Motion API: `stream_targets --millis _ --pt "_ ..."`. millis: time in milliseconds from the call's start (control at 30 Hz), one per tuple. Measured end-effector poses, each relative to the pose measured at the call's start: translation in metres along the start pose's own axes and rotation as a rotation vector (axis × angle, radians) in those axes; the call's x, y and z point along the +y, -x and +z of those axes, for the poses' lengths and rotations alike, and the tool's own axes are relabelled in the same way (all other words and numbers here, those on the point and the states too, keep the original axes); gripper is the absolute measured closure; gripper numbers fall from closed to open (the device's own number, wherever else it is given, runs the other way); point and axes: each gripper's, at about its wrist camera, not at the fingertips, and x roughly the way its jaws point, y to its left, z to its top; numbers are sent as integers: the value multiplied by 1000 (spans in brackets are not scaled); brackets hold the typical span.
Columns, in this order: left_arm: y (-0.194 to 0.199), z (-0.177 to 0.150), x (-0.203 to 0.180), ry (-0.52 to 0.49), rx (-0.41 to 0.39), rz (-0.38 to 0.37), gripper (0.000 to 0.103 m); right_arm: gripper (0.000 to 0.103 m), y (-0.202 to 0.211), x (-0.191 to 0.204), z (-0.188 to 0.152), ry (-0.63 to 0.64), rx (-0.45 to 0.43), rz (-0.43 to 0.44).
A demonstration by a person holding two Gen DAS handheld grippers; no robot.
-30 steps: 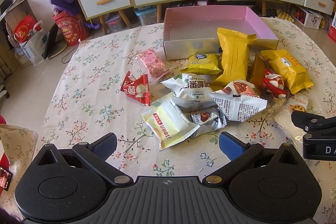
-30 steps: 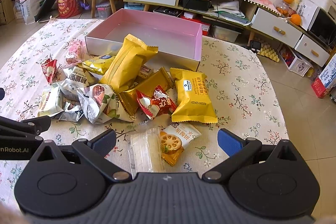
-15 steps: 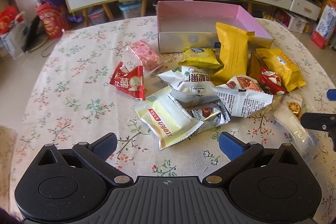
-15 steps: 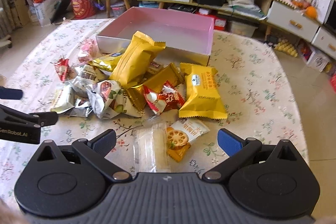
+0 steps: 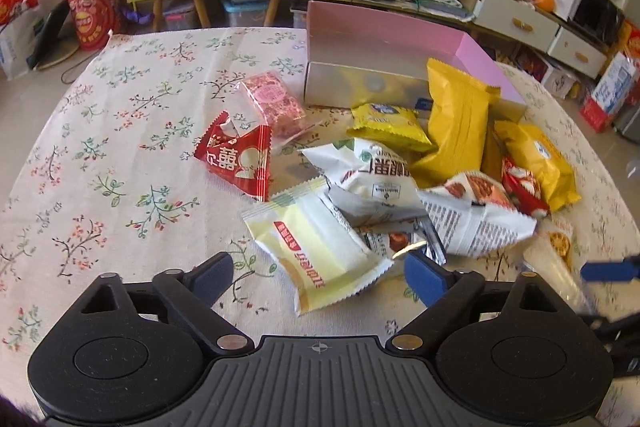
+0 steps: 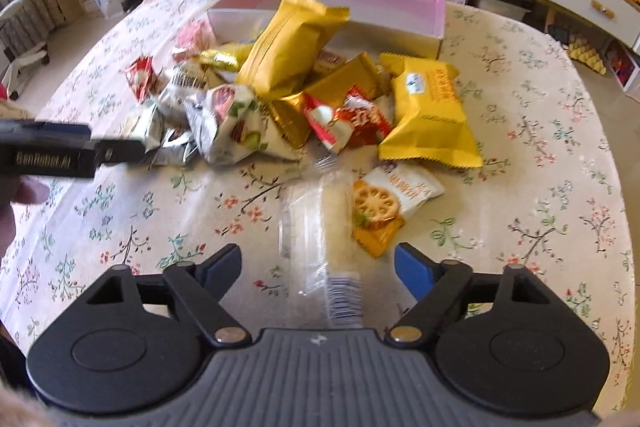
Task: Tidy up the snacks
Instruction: 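Grasp the white-and-yellow cake packet with left gripper while right grasps clear bar bag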
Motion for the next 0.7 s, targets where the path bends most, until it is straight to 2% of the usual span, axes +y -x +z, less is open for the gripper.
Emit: stream_targets --millis 200,300,400,533,600,700 --pt "-9 3 4 51 -20 4 18 39 -5 7 -1 24 22 -13" --pt "-17 3 5 62 -13 28 26 44 -9 8 -1 31 32 -16" --pt "-22 3 9 85 6 52 38 46 -9 6 -3 32 32 -19" --pt "-20 2 10 61 8 81 55 55 -11 5 1 26 28 -30" --pt "-19 2 8 31 19 101 57 62 -11 4 2 20 25 -33" --pt "-18 0 6 -15 33 126 57 65 -11 2 3 15 24 -31"
